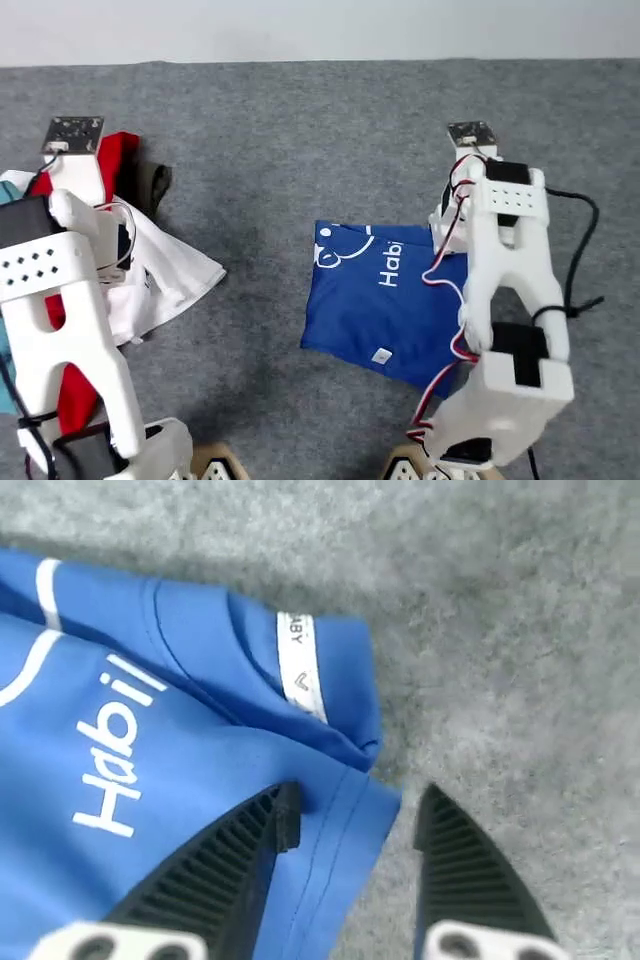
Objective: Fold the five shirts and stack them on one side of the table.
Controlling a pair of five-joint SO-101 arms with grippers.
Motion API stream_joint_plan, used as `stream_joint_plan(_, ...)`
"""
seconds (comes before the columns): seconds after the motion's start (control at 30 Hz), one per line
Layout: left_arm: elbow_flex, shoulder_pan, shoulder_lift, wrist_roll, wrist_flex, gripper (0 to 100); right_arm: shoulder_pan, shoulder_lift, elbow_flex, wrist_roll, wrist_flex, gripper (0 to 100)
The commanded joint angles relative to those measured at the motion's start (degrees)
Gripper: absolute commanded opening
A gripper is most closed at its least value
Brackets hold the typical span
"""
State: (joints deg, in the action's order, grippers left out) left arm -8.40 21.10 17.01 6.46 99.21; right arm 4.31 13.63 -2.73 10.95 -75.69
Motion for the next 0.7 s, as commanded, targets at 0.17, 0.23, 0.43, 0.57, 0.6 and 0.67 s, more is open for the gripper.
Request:
stream_joint_plan(0.17, 0.04, 0.26, 1.93, -0.26, 0.44, 0, -1.63, 3.38, 4.57, -3.43, 0.48, 15.4)
stream_joint_plan(0.23, 0.04, 0.26, 1.93, -0.26, 0.35, 0, -2.42, 3.56, 4.57, -3.43, 0.4, 15.4)
stream_joint_plan(0.43, 0.04, 0.26, 1.93, -0.26, 0.35, 0, -4.18, 1.89, 4.66, -4.13, 0.31, 12.5)
stream_joint_plan(0.57, -0.04, 0.26, 1.93, -0.26, 0.35, 0, -5.14, -0.84, 4.66, -4.13, 0.31, 1.4)
stream_joint_plan(0.6, -0.04, 0.26, 1.93, -0.26, 0.35, 0, -5.23, -1.63, 4.66, -4.13, 0.22, 2.0)
stream_joint_plan(0.67, -0.04, 0.26, 1.93, -0.26, 0.35, 0, -5.23, -3.21, 4.66, -4.04, 0.48, 0.9)
